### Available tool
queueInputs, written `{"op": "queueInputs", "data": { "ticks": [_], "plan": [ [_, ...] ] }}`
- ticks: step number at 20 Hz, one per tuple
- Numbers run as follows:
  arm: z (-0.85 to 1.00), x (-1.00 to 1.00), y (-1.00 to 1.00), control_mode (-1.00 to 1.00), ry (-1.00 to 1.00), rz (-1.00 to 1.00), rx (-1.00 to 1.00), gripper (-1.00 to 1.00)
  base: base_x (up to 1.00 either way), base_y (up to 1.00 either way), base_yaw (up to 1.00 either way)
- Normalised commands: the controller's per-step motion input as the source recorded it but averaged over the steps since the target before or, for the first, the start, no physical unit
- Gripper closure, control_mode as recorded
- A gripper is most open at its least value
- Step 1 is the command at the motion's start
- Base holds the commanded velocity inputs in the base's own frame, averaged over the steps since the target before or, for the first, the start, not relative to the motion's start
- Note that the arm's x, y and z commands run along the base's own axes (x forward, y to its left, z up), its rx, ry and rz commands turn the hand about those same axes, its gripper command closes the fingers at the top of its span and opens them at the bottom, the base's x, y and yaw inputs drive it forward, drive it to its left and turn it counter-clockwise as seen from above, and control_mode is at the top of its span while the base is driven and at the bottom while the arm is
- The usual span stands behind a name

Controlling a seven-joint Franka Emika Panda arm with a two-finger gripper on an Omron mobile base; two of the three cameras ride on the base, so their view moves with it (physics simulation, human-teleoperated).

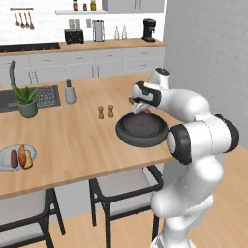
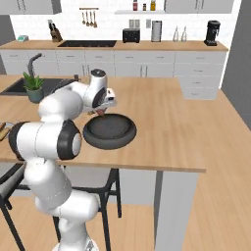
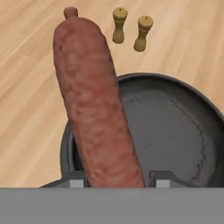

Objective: Place one bun and one sausage from the bowl on each plate.

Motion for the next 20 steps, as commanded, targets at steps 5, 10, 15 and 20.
{"op": "queueInputs", "data": {
  "ticks": [5, 10, 15, 20],
  "plan": [
    [0.49, -0.49, 0.16, -1.0, -0.15, -0.18, -0.14, 1.0, 0.0, 0.0, 0.0],
    [0.13, 0.0, 0.14, -1.0, 0.05, -0.04, -0.19, 1.0, 0.0, 0.0, 0.0],
    [0.02, -0.02, 0.0, 1.0, 0.0, -0.01, -0.04, 1.0, -0.26, 0.27, 0.0],
    [0.0, 0.0, 0.0, 1.0, 0.0, 0.0, 0.0, 1.0, -0.5, 0.98, 0.0]
  ]
}}
